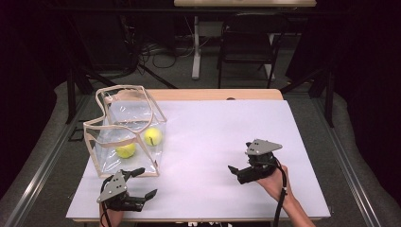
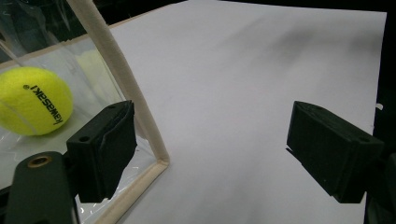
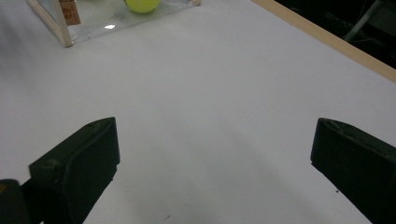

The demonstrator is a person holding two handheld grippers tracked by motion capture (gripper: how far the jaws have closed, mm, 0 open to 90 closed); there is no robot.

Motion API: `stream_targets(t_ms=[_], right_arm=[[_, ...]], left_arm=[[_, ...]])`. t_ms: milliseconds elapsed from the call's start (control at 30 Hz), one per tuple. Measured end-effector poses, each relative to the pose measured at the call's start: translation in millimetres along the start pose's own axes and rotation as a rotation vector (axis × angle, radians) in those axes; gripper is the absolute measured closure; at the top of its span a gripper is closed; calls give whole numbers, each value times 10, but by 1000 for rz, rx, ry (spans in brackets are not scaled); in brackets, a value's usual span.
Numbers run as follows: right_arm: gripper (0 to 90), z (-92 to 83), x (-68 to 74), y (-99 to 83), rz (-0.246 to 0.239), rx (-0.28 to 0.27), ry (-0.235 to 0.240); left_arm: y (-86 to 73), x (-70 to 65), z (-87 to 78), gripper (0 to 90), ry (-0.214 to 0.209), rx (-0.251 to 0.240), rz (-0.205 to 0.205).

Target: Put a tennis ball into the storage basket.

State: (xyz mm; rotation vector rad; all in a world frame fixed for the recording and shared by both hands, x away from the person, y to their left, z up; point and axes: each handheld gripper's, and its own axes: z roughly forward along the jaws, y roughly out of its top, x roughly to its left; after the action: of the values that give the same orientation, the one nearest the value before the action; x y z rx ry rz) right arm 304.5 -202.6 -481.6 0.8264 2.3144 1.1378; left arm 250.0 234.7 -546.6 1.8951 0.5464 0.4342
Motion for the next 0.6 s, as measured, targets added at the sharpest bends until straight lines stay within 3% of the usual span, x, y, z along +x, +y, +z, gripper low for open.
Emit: stream_targets(t_ms=[600], right_arm=[[6, -69, 72, -376, 24, -1, -19]], left_arm=[[-3, 5, -7, 158, 2, 3, 3]])
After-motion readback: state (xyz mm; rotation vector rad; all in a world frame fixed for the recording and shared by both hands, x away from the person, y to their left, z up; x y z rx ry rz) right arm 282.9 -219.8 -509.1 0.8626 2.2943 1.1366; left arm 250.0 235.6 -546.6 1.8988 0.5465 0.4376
